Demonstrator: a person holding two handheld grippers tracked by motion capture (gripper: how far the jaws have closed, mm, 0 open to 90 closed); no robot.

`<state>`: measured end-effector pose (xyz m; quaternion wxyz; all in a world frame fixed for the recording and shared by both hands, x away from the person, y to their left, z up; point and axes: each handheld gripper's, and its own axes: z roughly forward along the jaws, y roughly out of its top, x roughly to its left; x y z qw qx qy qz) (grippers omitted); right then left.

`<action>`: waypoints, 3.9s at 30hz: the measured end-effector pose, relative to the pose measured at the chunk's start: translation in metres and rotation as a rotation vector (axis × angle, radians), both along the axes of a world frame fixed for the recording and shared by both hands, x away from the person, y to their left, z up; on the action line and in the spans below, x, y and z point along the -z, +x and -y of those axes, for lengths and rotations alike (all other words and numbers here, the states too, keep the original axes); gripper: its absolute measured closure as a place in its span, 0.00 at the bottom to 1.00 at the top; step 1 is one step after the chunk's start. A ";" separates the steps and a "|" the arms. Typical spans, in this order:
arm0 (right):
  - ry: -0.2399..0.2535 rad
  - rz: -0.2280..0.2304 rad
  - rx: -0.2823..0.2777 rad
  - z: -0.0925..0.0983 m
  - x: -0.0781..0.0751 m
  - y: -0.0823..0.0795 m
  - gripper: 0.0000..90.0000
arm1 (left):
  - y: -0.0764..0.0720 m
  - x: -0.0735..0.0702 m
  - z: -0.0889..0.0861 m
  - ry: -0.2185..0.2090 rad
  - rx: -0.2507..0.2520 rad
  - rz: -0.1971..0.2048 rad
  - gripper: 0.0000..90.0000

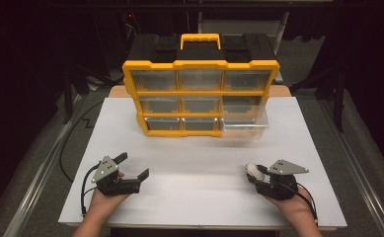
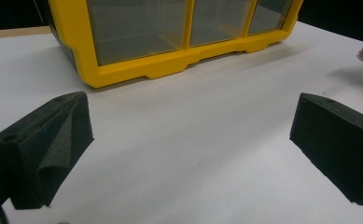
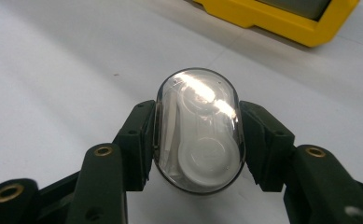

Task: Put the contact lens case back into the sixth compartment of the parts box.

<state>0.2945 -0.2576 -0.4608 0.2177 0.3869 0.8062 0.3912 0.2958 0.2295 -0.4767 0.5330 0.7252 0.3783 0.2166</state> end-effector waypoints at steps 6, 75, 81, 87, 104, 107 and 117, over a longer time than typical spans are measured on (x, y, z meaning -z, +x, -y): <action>0.010 0.008 0.001 0.002 -0.001 0.003 0.55 | 0.001 -0.001 -0.003 -0.018 -0.021 0.001 0.00; -0.204 -0.247 -0.144 -0.017 -0.022 0.030 0.55 | 0.004 0.001 -0.002 -0.009 -0.023 0.023 0.01; -0.231 -0.267 -0.168 -0.018 -0.024 0.029 0.55 | 0.003 0.001 -0.002 -0.003 -0.023 0.030 0.01; -0.254 -0.287 -0.190 -0.019 -0.024 0.030 0.55 | 0.002 0.001 -0.001 0.014 -0.016 0.038 0.01; -0.330 -0.348 -0.243 -0.027 -0.030 0.034 0.55 | 0.001 0.001 -0.002 0.019 -0.018 0.034 0.01; -0.342 -0.356 -0.248 -0.028 -0.033 0.034 0.55 | 0.001 0.001 -0.002 0.022 -0.017 0.035 0.01; -0.389 -0.392 -0.269 -0.031 -0.038 0.035 0.55 | 0.000 0.001 -0.001 0.028 -0.013 0.037 0.01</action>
